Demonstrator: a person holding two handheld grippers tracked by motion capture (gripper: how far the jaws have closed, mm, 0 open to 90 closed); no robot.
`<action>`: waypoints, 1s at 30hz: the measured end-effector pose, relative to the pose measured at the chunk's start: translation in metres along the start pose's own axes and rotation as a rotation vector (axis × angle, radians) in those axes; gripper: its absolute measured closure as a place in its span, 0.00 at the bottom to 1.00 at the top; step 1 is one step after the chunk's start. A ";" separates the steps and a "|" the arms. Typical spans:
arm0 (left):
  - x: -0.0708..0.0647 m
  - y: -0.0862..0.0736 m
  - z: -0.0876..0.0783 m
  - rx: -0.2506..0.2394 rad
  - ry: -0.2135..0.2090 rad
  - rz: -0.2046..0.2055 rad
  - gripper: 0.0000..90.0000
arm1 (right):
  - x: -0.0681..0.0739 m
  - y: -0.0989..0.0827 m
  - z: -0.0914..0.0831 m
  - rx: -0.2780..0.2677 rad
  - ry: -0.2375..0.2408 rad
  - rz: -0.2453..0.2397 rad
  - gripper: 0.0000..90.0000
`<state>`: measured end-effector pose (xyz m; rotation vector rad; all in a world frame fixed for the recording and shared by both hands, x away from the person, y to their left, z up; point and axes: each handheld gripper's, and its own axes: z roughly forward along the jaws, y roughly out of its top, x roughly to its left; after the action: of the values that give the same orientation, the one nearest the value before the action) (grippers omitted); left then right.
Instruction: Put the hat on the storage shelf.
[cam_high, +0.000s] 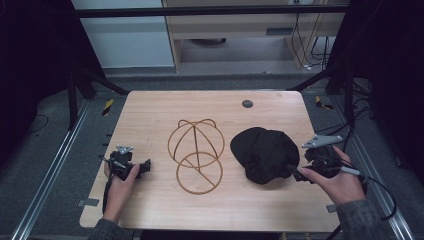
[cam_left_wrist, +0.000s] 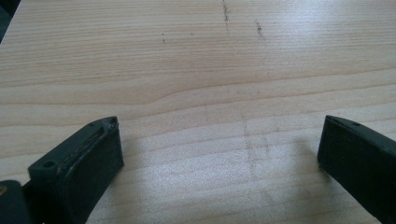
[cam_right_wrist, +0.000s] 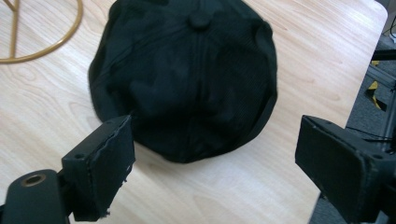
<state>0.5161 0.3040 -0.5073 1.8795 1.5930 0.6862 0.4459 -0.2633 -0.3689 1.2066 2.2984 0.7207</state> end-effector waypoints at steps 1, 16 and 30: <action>0.000 0.000 0.000 0.000 0.000 0.000 0.00 | -0.002 0.006 0.002 0.010 0.008 -0.003 0.14; 0.000 0.000 0.000 0.001 -0.001 0.001 0.00 | -0.013 0.044 0.042 0.055 0.139 -0.002 0.12; 0.000 0.000 0.000 -0.001 -0.002 0.002 0.00 | -0.011 0.049 0.074 0.115 0.168 0.060 0.33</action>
<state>0.5165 0.3038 -0.5074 1.8808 1.5889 0.6853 0.5256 -0.2317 -0.3929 1.3166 2.4798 0.7451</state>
